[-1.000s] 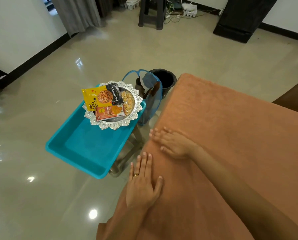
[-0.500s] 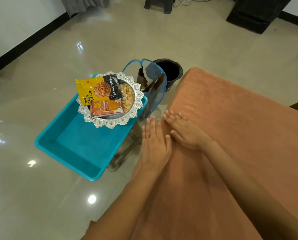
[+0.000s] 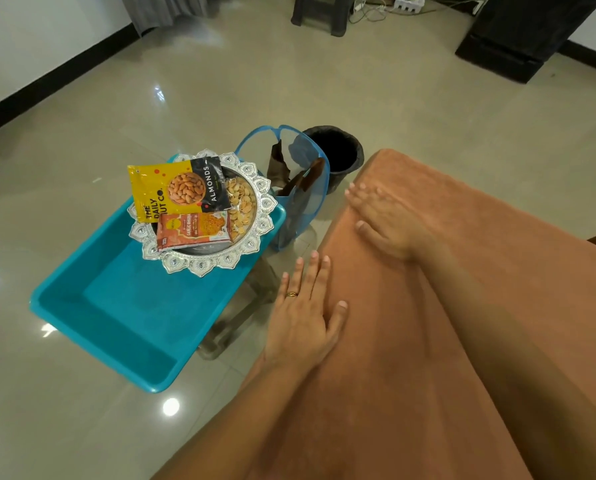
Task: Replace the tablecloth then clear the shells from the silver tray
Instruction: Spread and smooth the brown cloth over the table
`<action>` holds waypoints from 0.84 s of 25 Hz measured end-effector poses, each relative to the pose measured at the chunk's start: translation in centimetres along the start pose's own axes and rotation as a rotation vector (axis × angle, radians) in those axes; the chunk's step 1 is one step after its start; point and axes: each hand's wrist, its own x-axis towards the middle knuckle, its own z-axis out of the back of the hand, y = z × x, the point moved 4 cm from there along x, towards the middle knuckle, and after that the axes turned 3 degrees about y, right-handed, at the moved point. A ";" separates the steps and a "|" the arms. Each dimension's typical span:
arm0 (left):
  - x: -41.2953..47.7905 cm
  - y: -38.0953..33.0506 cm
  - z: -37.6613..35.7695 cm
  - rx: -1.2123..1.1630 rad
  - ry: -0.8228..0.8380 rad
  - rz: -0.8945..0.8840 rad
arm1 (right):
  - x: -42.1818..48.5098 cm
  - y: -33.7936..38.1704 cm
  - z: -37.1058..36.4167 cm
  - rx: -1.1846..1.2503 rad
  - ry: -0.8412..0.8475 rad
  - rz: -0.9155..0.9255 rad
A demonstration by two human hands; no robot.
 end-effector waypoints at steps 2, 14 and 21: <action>-0.1 0.1 0.0 0.001 0.015 0.011 | 1.7 -3.1 1.3 0.001 -0.023 -0.118; -0.4 0.0 0.2 -0.016 0.007 0.024 | 3.5 -7.4 2.9 0.075 -0.190 -0.413; -0.2 0.2 -0.2 -0.034 0.019 0.035 | -2.7 -14.0 3.3 0.134 -0.116 -0.862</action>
